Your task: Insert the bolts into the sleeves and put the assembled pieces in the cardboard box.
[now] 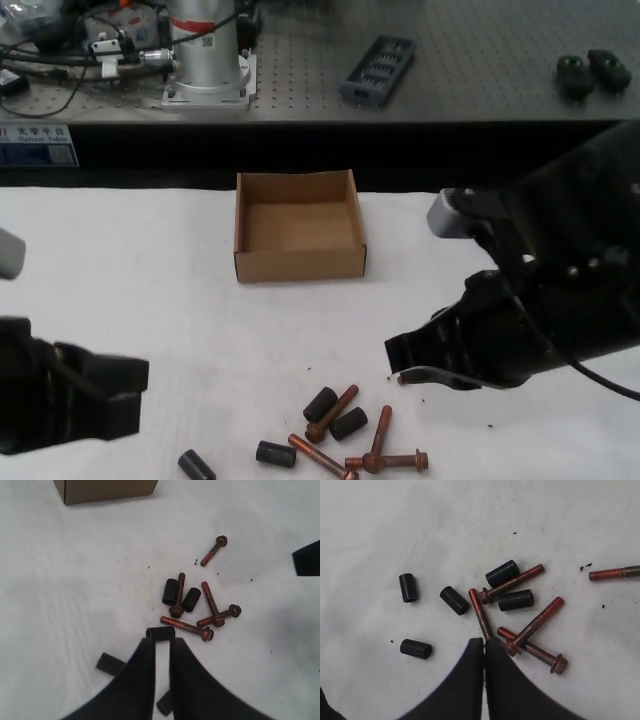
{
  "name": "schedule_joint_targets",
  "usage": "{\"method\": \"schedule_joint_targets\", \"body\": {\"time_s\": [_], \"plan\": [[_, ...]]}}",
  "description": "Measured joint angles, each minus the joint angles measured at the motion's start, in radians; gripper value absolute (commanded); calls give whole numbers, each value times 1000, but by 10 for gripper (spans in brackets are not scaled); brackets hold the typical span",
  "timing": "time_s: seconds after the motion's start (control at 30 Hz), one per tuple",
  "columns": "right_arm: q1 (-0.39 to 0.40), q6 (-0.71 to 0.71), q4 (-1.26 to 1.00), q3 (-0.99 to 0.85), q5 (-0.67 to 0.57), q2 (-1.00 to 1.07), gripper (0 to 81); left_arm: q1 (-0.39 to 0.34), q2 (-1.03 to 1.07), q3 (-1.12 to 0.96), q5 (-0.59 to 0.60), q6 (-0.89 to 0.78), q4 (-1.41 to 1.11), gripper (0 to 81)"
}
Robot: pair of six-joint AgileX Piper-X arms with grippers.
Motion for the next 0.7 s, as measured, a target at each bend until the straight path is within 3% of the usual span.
{"method": "schedule_joint_targets", "body": {"time_s": [0.2,0.4,0.7], "plan": [[0,10,-3,0,26,49,199,0,0,-51,0,-2,0,87],[-43,39,1,-30,8,98,132,0,0,-106,0,-4,0,87],[-99,130,22,-108,23,204,133,0,0,-210,0,-11,112,87]]}}
